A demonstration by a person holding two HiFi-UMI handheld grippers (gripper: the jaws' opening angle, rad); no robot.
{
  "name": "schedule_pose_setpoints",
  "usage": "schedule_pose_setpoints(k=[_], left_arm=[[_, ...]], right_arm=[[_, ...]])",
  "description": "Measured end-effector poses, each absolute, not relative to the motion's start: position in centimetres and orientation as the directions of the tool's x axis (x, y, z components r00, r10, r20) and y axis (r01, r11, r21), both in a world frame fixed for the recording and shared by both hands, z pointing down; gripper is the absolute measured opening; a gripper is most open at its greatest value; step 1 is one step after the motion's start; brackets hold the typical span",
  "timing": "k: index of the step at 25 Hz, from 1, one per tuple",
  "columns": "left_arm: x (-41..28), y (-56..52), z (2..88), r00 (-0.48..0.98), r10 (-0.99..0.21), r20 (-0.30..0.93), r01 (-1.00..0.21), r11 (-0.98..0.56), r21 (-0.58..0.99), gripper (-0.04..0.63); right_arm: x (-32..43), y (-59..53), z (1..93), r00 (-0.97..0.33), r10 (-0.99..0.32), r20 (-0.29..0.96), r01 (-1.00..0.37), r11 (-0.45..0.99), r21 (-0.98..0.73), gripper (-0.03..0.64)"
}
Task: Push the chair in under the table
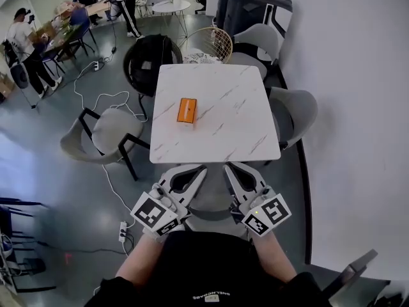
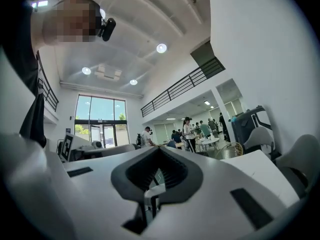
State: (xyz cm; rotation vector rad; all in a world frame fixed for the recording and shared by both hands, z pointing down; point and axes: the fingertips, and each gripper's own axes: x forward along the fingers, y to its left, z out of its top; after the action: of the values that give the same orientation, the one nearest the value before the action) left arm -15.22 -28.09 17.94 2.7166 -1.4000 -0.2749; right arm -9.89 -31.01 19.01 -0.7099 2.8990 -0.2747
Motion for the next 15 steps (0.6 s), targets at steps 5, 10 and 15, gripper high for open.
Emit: schedule_pose_setpoints(k=[5, 10, 15], left_arm=[[-14.6, -27.6, 18.8, 0.586, -0.802, -0.116, -0.785, -0.597, 0.164, 0.005], [-14.2, -27.1, 19.2, 0.596, -0.798, -0.090, -0.787, -0.602, 0.134, 0.005], [-14.0, -26.9, 19.6, 0.601, -0.797, -0.063, -0.786, -0.604, 0.132, 0.005]], right_arm=[[-10.1, -30.0, 18.6, -0.889, -0.440, -0.128, -0.412, 0.890, -0.194, 0.011], [-9.5, -30.0, 19.0, -0.876, -0.460, -0.144, -0.419, 0.875, -0.244, 0.011], [-9.2, -29.9, 19.3, -0.866, -0.479, -0.145, -0.442, 0.868, -0.228, 0.011]])
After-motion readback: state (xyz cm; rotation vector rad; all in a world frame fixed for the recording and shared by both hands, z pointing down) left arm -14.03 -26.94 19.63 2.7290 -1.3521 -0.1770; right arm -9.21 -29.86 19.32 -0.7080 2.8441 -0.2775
